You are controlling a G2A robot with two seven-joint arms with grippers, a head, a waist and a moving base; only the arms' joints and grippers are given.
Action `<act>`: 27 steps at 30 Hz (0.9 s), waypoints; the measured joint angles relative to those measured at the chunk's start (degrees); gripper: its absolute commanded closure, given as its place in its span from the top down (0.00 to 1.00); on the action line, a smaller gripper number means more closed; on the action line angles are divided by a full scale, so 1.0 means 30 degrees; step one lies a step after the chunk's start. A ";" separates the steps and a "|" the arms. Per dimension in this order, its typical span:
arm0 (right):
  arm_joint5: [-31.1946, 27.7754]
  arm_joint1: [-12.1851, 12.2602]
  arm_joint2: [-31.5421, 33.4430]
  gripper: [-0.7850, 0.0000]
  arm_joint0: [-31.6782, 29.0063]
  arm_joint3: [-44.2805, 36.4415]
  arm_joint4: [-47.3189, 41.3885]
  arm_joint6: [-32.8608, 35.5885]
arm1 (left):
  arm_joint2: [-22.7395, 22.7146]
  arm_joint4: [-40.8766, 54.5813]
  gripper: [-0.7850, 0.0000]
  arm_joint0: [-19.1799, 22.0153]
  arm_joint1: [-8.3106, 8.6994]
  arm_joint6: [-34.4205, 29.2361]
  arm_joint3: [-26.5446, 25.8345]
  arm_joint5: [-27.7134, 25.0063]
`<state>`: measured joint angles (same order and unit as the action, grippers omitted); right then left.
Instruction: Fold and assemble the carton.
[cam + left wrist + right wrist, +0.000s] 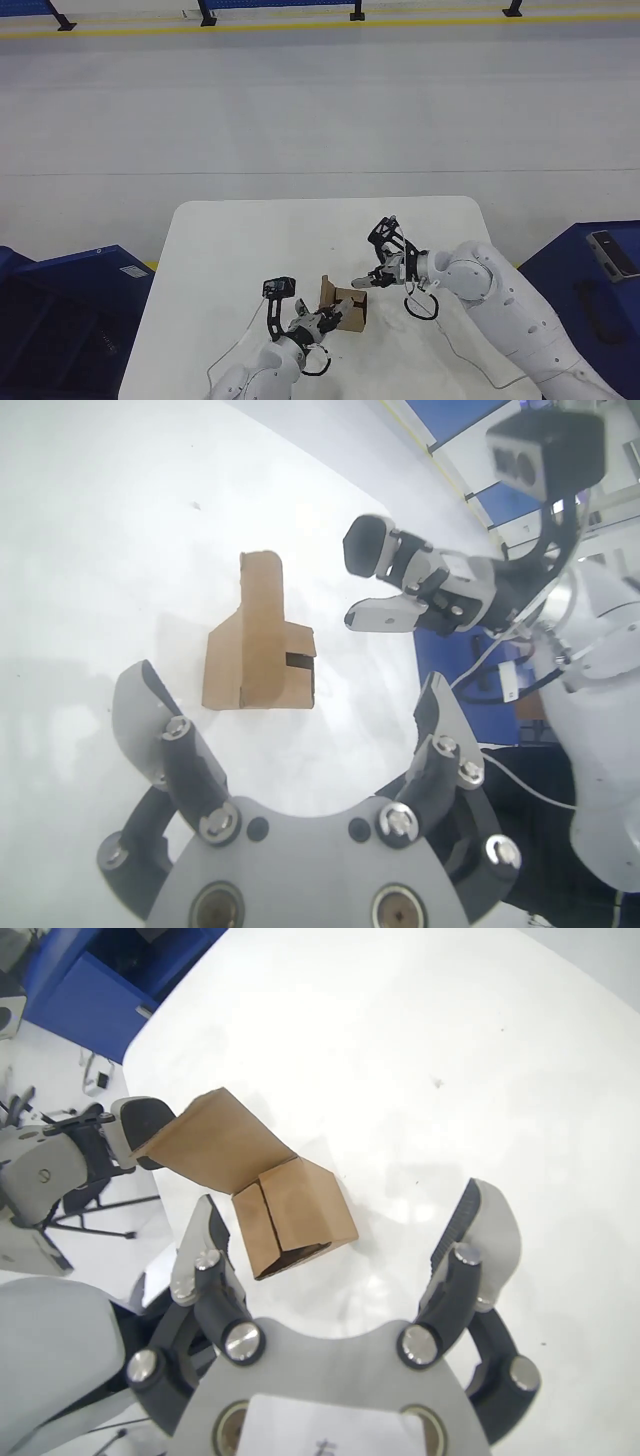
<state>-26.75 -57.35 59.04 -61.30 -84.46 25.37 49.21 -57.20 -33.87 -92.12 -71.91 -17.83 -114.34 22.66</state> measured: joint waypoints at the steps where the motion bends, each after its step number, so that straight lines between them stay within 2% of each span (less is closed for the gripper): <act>1: -0.0246 0.0033 0.0232 1.00 -0.0139 0.0168 -0.0985 0.0157 | -0.0410 0.0305 1.00 -0.0035 0.0029 -0.0107 -0.0245 0.0218; 6: -0.1429 0.0381 0.1902 1.00 -0.0878 0.1827 -0.6110 0.1582 | -0.2342 0.1601 1.00 -0.0250 0.0164 -0.0964 -0.1454 0.1202; 8: -0.1261 0.0520 0.2369 1.00 -0.1120 0.2530 -0.7512 0.2472 | -0.2923 0.1999 1.00 -0.0046 0.0171 -0.1425 -0.1382 0.2201; 11: -0.0883 0.0664 0.2660 1.00 -0.1390 0.3355 -0.9017 0.4026 | -0.3299 0.2084 1.00 0.1092 0.0148 -0.2701 -0.0335 0.4434; 15: -0.0887 0.0604 0.2193 1.00 -0.1423 0.4338 -1.0957 0.5786 | -0.2186 0.0657 1.00 0.3364 0.0070 -0.4742 0.1888 0.6815; 18: -0.0987 0.0400 0.1554 1.00 -0.1068 0.5110 -1.1695 0.6000 | -0.1013 -0.0282 1.00 0.4592 -0.0016 -0.6006 0.3055 0.7563; 22: -0.1197 0.0118 0.0745 1.00 -0.0369 0.5890 -1.2338 0.6185 | 0.0071 -0.0580 1.00 0.5380 -0.0092 -0.7598 0.3562 0.7793; 27: -0.0767 -0.0190 -0.0142 1.00 0.0615 0.6744 -1.2100 0.6176 | 0.0256 -0.0112 1.00 0.5508 -0.0059 -0.8919 0.3191 0.7236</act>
<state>-29.05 -57.92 58.61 -59.45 -64.22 -10.93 67.74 -56.43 -34.21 -75.60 -72.09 -44.58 -104.77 44.37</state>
